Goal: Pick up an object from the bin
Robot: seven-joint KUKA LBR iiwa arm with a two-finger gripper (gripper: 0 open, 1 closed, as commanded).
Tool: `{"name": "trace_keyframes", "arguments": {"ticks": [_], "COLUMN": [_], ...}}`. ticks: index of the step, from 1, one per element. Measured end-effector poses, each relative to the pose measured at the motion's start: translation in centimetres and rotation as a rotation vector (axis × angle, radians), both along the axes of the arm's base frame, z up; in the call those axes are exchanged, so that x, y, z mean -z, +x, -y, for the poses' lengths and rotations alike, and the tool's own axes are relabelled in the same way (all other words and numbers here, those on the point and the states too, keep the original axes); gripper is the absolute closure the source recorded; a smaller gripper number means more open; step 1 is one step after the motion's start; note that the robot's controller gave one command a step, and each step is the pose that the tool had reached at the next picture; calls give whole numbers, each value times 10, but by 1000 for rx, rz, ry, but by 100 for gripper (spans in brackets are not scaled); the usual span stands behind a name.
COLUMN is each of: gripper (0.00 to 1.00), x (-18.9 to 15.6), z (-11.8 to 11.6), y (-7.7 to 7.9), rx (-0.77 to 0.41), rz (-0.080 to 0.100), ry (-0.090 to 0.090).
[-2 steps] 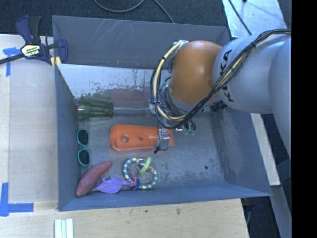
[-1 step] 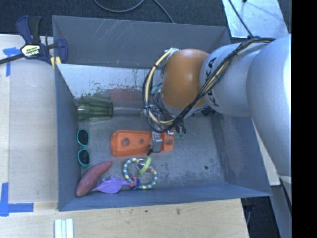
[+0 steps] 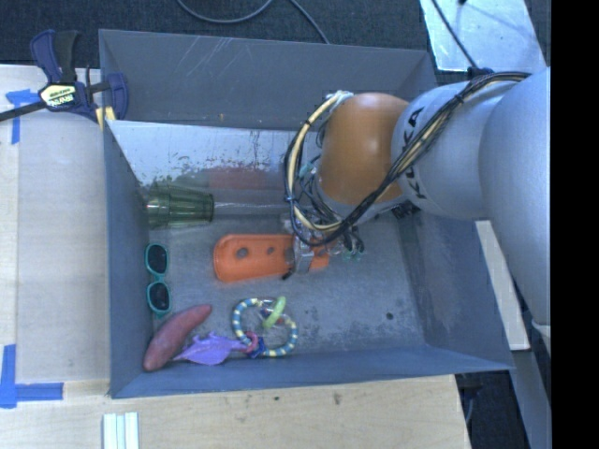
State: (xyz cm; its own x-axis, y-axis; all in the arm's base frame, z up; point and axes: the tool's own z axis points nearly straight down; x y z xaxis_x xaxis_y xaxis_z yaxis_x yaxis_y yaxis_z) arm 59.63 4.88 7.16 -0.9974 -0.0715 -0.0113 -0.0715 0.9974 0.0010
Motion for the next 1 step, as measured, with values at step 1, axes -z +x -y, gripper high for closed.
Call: {"name": "trace_keyframes", "arguments": {"ticks": [1], "gripper": [100], "x": [0], "z": [0], "y": [0], "rx": [0], "rz": [0], "ry": [0]}}
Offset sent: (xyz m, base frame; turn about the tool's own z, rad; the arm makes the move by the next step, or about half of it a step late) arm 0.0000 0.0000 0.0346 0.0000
